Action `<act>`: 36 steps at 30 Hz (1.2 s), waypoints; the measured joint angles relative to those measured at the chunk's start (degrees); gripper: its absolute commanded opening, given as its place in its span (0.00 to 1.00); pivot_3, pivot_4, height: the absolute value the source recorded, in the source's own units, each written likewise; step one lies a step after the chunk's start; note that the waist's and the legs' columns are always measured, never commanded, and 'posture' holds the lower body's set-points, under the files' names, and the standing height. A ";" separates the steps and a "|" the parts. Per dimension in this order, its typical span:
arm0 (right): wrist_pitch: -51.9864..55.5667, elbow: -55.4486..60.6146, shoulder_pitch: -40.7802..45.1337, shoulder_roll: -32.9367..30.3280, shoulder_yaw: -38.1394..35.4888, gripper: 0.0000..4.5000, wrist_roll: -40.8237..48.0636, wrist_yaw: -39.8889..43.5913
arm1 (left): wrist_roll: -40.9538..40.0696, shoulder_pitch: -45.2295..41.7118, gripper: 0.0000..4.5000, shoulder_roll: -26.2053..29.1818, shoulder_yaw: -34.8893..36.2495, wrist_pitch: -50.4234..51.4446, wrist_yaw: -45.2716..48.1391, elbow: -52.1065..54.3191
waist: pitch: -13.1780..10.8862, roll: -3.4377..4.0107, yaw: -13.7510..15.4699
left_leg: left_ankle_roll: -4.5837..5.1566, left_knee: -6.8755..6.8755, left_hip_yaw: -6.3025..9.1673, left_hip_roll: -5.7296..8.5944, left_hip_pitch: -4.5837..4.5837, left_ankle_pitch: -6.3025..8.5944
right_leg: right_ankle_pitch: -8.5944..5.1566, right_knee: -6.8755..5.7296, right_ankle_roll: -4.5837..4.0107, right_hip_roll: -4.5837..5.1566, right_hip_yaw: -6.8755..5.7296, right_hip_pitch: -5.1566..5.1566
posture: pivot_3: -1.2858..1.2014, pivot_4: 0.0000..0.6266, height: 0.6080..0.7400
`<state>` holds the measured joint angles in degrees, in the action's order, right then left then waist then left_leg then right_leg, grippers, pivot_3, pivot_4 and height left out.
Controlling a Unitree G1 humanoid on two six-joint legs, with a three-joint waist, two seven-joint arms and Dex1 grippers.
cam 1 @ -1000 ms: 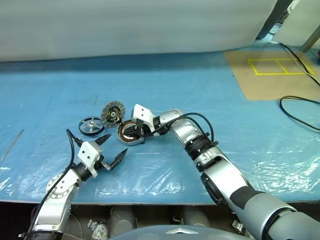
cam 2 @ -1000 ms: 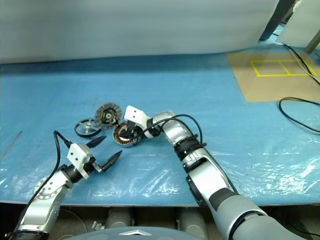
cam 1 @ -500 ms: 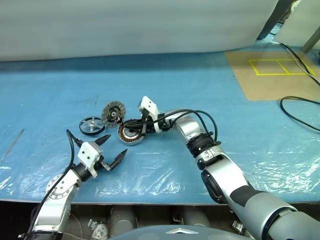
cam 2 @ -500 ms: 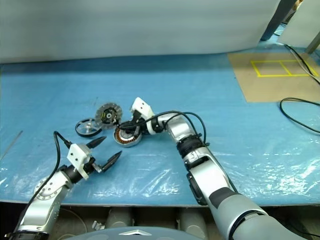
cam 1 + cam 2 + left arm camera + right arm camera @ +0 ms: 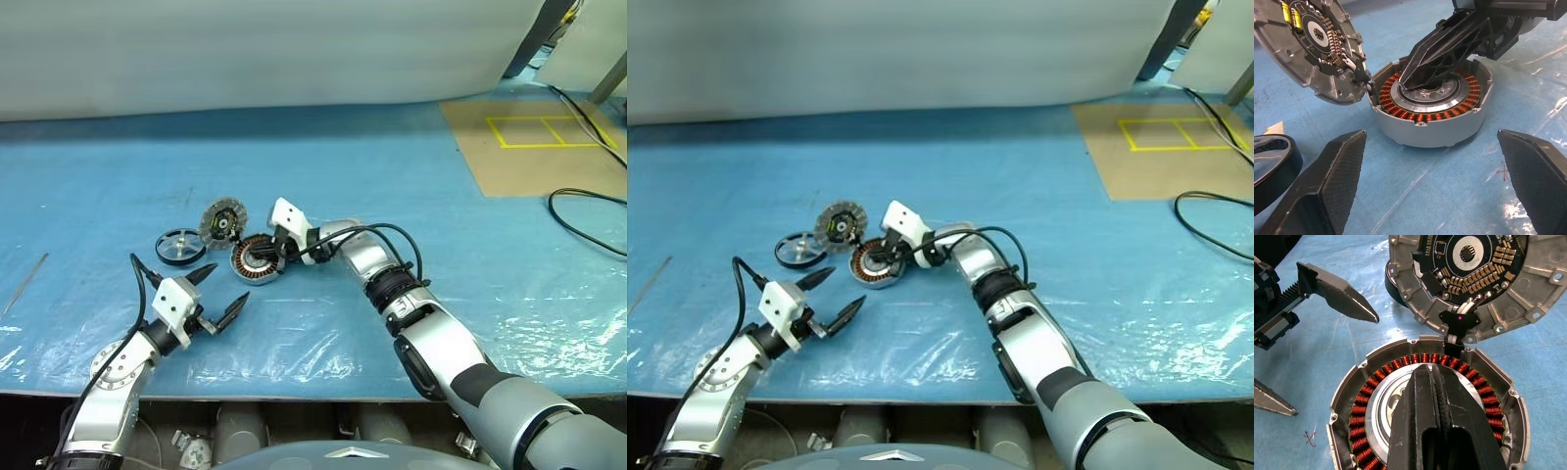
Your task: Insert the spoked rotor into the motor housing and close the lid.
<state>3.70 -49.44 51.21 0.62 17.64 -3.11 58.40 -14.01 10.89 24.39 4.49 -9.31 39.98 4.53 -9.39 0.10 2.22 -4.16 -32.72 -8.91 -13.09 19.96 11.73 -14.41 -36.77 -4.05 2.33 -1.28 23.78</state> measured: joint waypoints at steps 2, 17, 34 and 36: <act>-0.50 -0.15 0.23 -0.43 0.88 0.01 -0.61 0.38 | 0.00 0.02 1.00 0.01 0.00 0.00 0.00 0.00 | 0.00 0.01 0.01 | 0.16 0.02 0.00 0.00 -0.15 0.10 | -0.01 0.02 0.00 0.01 0.00 -0.25 | 0.52 0.24 1.00; 4.54 4.79 -0.13 -1.82 -6.74 0.01 7.80 5.26 | -6.33 0.24 1.00 7.86 9.11 0.65 4.29 -1.06 | -0.01 -0.04 0.10 | 0.22 0.05 0.02 0.03 0.17 0.04 | 0.01 0.06 0.02 -0.02 -0.03 0.23 | 0.52 0.24 1.00; 9.15 12.80 -3.54 -4.55 -3.98 0.01 7.78 7.50 | -4.78 -18.69 1.00 27.59 8.07 0.43 27.11 -21.50 | -0.02 -0.12 0.28 | -0.05 0.08 0.03 0.10 0.13 -0.04 | 0.02 0.04 0.04 0.00 -0.03 0.24 | 0.52 0.24 1.00; 9.49 13.59 -3.77 -4.68 -3.91 0.01 7.79 7.59 | -3.93 -21.56 1.00 28.95 6.38 0.31 30.11 -24.16 | -0.02 -0.13 0.20 | -0.06 0.09 0.03 0.11 0.12 -0.04 | 0.02 0.04 0.05 0.00 -0.02 0.24 | 0.52 0.24 1.00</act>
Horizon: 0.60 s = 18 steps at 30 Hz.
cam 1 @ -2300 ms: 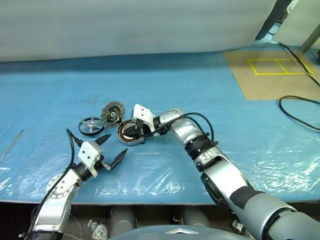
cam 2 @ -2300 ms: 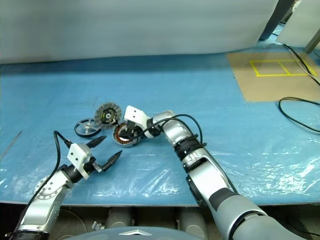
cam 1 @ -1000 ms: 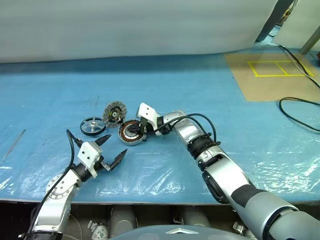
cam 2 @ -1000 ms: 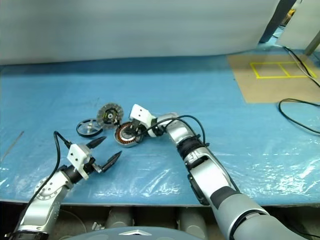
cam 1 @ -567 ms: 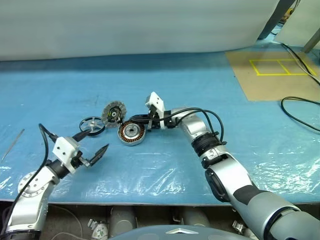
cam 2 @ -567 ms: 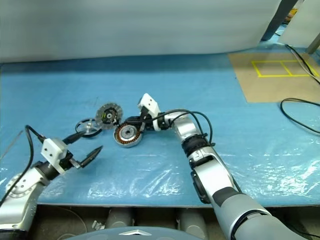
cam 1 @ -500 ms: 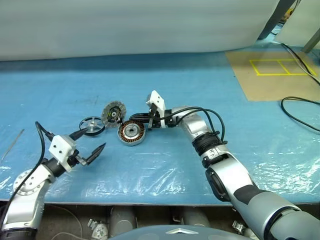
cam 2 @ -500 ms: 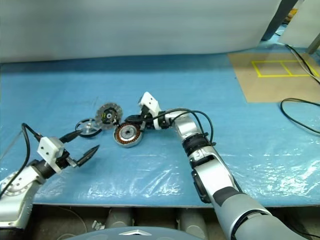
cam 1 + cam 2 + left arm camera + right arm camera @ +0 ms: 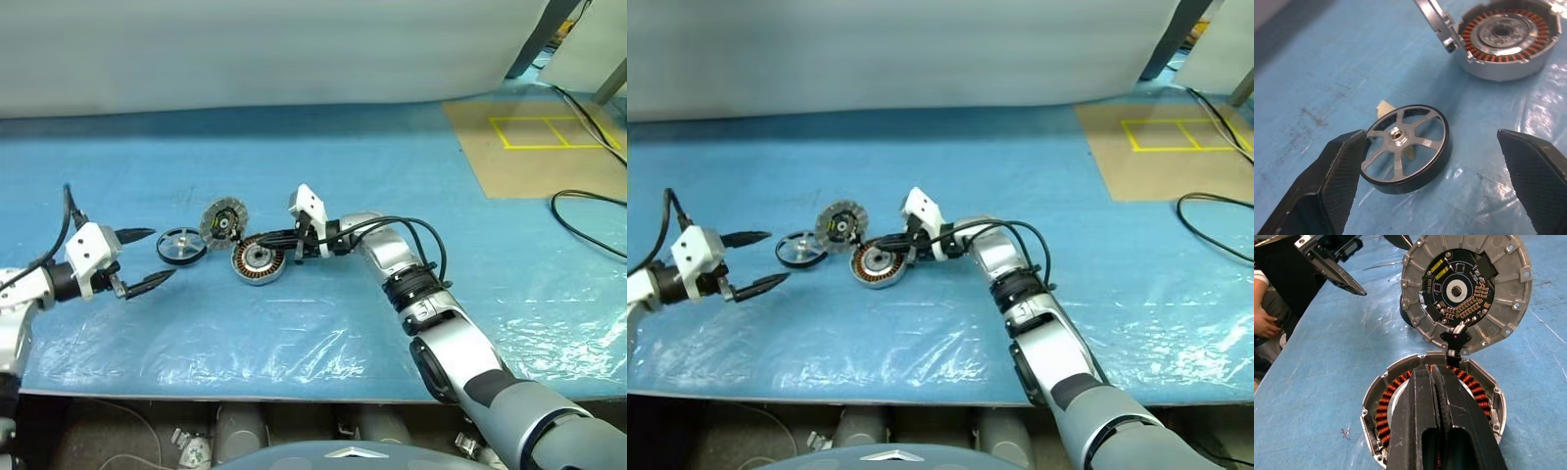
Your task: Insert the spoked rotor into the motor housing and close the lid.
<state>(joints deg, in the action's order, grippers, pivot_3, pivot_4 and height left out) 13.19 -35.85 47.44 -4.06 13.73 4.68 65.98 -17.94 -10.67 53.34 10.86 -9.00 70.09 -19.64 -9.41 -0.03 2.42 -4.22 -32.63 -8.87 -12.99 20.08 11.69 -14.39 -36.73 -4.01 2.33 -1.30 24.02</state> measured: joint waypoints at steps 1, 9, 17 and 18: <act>0.10 0.51 -0.24 -0.08 0.03 0.01 0.00 -0.01 | 0.60 -1.90 1.00 0.55 -1.10 0.01 1.74 -1.78 | 0.00 0.00 0.03 | 0.00 0.02 0.01 -0.01 0.00 0.00 | 0.01 0.00 0.01 0.00 0.00 0.00 | 0.52 0.24 1.00; 1.79 2.48 -1.75 -0.38 0.73 0.00 0.00 -0.65 | 4.30 -18.60 0.79 1.59 -7.80 4.27 12.42 -15.69 | 0.00 -0.02 0.06 | -0.04 0.02 0.08 0.04 0.02 -0.01 | 0.12 -0.02 0.19 0.02 -0.02 0.00 | 0.52 0.24 1.00; 5.85 10.36 -4.92 -1.61 0.96 0.00 1.54 -1.06 | 12.10 -30.65 0.65 0.66 -13.78 -0.08 15.32 -28.81 | -0.01 -0.06 0.31 | -0.07 0.15 0.22 0.09 0.11 -0.01 | 0.15 0.01 0.25 0.01 -0.08 -0.01 | 0.52 0.24 1.00; 6.29 11.68 -5.29 -1.94 0.94 0.00 1.95 -1.15 | 13.00 -31.94 0.65 0.41 -14.19 -1.45 15.40 -30.27 | -0.01 -0.07 0.32 | -0.07 0.15 0.23 0.10 0.11 -0.01 | 0.16 0.01 0.26 0.02 -0.09 -0.01 | 0.52 0.24 1.00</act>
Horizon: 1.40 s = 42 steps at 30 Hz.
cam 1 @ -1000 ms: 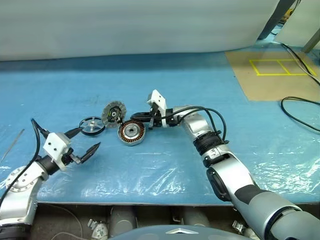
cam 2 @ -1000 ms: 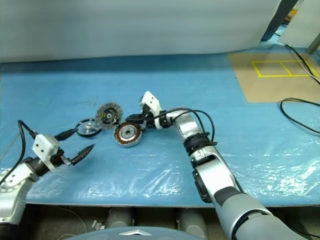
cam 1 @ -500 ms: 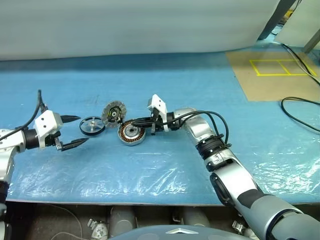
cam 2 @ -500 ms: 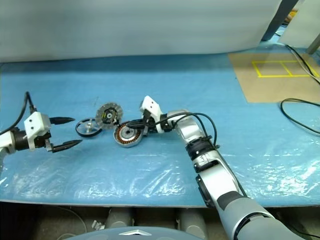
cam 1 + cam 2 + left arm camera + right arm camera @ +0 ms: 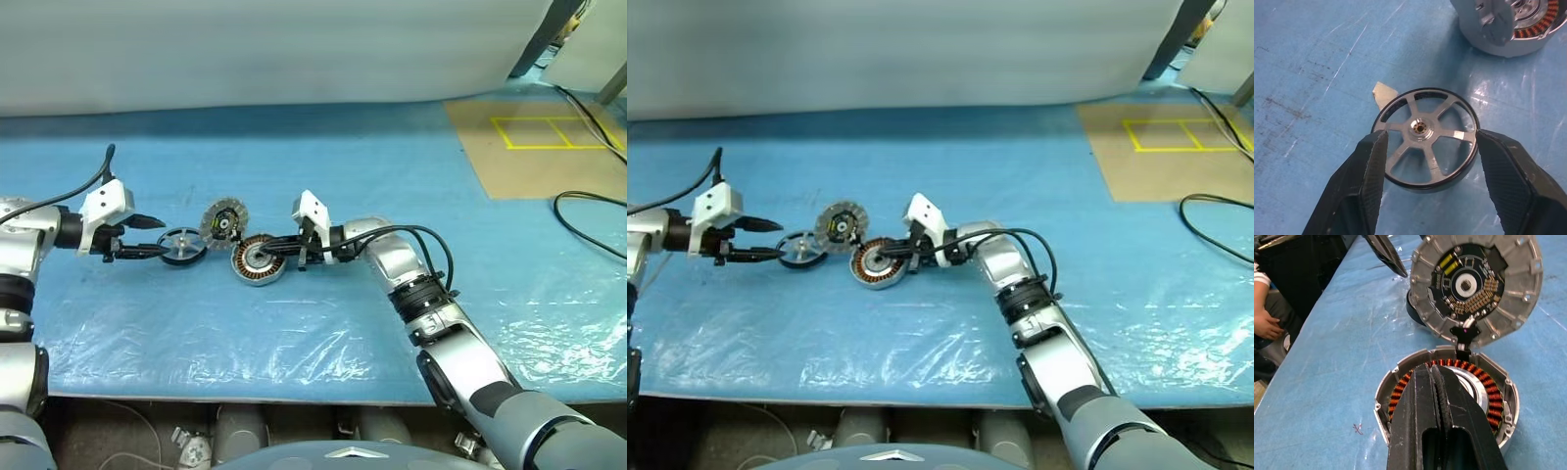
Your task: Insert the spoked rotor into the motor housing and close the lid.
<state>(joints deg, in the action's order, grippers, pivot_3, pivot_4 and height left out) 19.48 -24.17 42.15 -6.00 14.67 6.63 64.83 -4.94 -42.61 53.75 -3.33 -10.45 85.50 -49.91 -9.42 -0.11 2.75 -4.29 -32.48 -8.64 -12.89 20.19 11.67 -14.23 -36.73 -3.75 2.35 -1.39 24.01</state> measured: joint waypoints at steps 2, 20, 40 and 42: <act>1.14 2.31 -0.55 -0.53 -0.01 0.00 0.43 -0.34 | 1.56 -2.53 0.65 -0.76 -0.86 -2.62 -0.01 -2.86 | 0.00 -0.01 0.09 | -0.01 0.00 0.02 0.01 0.01 0.00 | 0.01 0.01 0.02 0.00 -0.01 0.00 | 0.52 0.24 1.00; 7.39 12.12 -5.17 -2.84 0.80 0.00 2.72 -4.04 | 13.22 -11.32 0.65 -5.03 -6.19 -21.93 -2.94 -16.86 | -0.09 -0.17 0.42 | -0.09 -0.02 0.08 0.02 0.03 0.03 | 0.04 0.02 0.07 0.00 -0.02 -0.01 | 0.52 0.24 1.00; 9.74 15.10 -6.05 -3.43 0.76 0.00 5.00 -6.48 | 17.79 -11.83 0.65 -5.77 -7.55 -26.48 -9.24 -20.09 | -0.10 -0.18 1.37 | -0.12 -0.07 0.09 0.03 -0.10 0.03 | 0.07 -0.03 0.13 0.01 0.00 -0.11 | 0.52 0.24 1.00; 9.66 15.09 -6.05 -3.43 0.81 0.00 4.99 -6.49 | 17.29 -11.80 0.65 -5.96 -7.40 -25.63 -8.09 -20.11 | -0.10 -0.18 1.36 | -0.12 -0.08 0.09 0.04 -0.09 0.03 | 0.07 -0.02 0.13 0.01 0.00 -0.11 | 0.52 0.24 1.00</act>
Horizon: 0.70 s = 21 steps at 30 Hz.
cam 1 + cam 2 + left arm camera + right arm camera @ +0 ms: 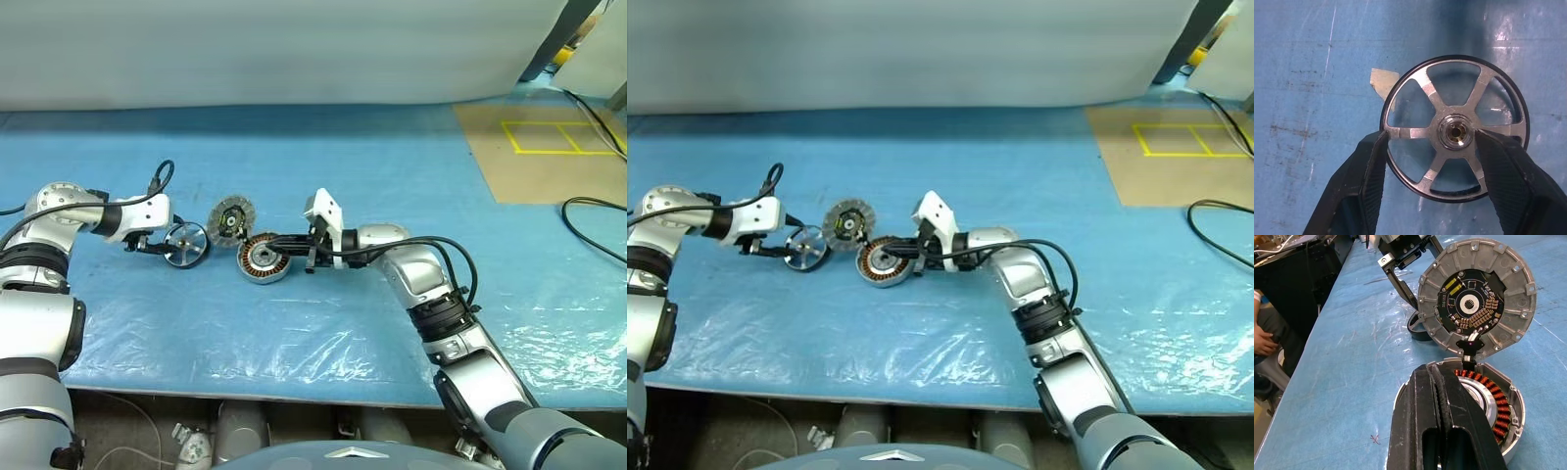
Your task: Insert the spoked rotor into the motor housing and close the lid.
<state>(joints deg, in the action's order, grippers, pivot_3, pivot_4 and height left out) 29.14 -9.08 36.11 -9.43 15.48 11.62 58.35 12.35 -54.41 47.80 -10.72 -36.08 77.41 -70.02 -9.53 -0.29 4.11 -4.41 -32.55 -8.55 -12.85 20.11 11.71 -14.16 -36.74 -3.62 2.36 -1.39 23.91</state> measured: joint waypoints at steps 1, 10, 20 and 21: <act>-0.10 0.00 0.00 0.00 0.04 0.00 0.00 0.00 | -0.06 0.11 0.65 0.00 0.01 -0.02 0.56 0.03 | 0.00 0.00 0.00 | 0.00 0.01 0.00 0.00 0.00 0.00 | 0.00 0.00 0.00 0.00 0.00 0.00 | 0.52 0.24 1.00; -0.44 -0.21 0.01 -0.06 0.47 0.00 -0.01 0.02 | 0.12 1.62 0.65 0.10 -0.05 -2.40 1.83 0.06 | -0.01 -0.02 0.06 | -0.01 0.01 0.01 0.00 0.02 0.01 | 0.00 0.01 0.00 0.00 -0.02 0.00 | 0.52 0.24 1.00; -1.39 -1.40 0.06 -0.07 0.54 0.00 -0.14 0.04 | 0.28 1.64 0.65 0.10 -0.06 -2.91 -0.03 0.07 | -0.01 -0.02 0.05 | -0.01 0.02 0.01 -0.01 0.02 0.01 | 0.00 0.02 0.00 0.00 -0.02 0.01 | 0.52 0.24 1.00; -1.43 -1.40 0.07 -0.08 0.57 0.00 -0.15 0.05 | 0.39 1.63 0.65 0.10 -0.07 -2.94 -0.48 0.07 | -0.01 -0.02 0.05 | -0.01 0.02 0.01 -0.01 0.02 0.01 | 0.00 0.02 0.00 -0.01 -0.02 0.01 | 0.52 0.24 1.00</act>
<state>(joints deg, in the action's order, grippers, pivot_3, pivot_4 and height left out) 27.71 -10.48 36.17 -9.51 16.05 11.47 58.40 12.74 -52.78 47.89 -10.79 -39.02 76.93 -69.95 -9.54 -0.31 4.16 -4.42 -32.53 -8.54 -12.86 20.13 11.72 -14.16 -36.73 -3.62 2.36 -1.41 23.91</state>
